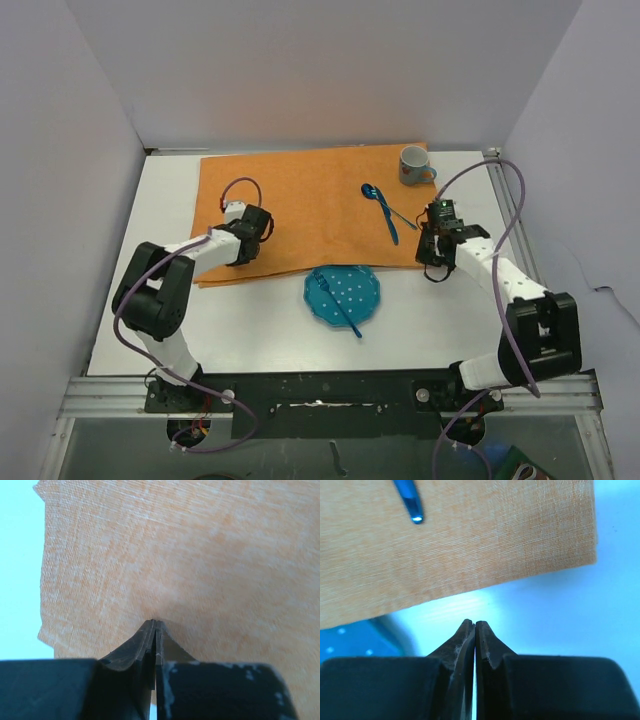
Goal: Set the dinner table for one person
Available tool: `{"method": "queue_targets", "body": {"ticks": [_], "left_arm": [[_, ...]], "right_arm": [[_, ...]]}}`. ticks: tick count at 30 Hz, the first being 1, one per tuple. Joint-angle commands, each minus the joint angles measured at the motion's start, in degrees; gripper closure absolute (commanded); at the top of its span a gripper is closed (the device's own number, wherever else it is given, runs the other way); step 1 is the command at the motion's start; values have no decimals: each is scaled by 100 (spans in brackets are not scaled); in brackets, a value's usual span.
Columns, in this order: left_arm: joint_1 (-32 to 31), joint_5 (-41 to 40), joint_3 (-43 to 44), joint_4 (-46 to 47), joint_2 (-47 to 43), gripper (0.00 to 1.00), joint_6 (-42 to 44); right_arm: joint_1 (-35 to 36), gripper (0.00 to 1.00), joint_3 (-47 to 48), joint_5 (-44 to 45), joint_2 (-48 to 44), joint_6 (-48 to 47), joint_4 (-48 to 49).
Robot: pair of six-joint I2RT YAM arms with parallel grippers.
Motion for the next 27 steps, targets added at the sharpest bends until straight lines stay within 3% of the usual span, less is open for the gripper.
{"method": "queue_targets", "body": {"ticks": [1,5,12,14,17,19,27], "left_arm": [[-505,-33,339,-610,-696,99,-144],[-1034,186,810,-1190,-876,99,-268],[-1975,388,787,-1837,-861,98,-694],[-2159,424,698,-1911,-850,97,-783],[-2362,591,529,-1919,-863,96,-920],[-2446,719,382,-1814,-897,94,-992],[-2490,1416,46,-1229,-826,86,-975]], "right_arm": [[104,100,413,-457,-677,-98,-475],[350,100,509,-526,-707,-84,-601],[863,100,91,-780,-660,50,-372],[968,90,-10,-918,-584,71,-272],[1111,64,-158,-1190,-444,54,-30],[1221,55,-262,-1320,-298,58,108],[1538,52,-249,-1454,353,21,349]]}}
